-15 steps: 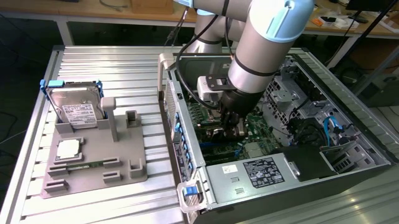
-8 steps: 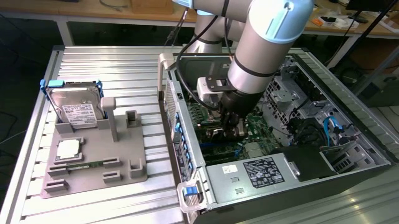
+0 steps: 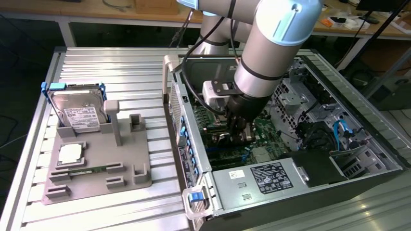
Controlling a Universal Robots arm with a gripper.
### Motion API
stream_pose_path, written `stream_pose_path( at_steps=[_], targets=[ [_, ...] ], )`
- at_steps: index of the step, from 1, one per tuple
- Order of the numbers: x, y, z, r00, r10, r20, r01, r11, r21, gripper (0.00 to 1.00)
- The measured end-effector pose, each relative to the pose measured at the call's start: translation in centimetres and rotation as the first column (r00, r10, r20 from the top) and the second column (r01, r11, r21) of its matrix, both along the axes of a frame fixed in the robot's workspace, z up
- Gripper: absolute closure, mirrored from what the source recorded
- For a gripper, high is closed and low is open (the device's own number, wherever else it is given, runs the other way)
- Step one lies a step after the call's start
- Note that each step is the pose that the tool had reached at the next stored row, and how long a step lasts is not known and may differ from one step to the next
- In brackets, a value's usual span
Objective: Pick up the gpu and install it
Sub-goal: 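Insert the gpu into the slot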
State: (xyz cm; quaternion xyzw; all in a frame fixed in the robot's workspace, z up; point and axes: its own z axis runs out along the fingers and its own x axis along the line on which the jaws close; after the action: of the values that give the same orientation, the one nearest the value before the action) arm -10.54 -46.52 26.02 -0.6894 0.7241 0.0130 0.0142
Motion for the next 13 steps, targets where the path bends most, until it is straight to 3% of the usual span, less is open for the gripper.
stream_pose_path(
  at_steps=[13],
  targets=[
    [-0.04,0.00,-0.26,0.9998,0.019,-0.0001,-0.019,0.9998,0.0004,0.73]
  ],
)
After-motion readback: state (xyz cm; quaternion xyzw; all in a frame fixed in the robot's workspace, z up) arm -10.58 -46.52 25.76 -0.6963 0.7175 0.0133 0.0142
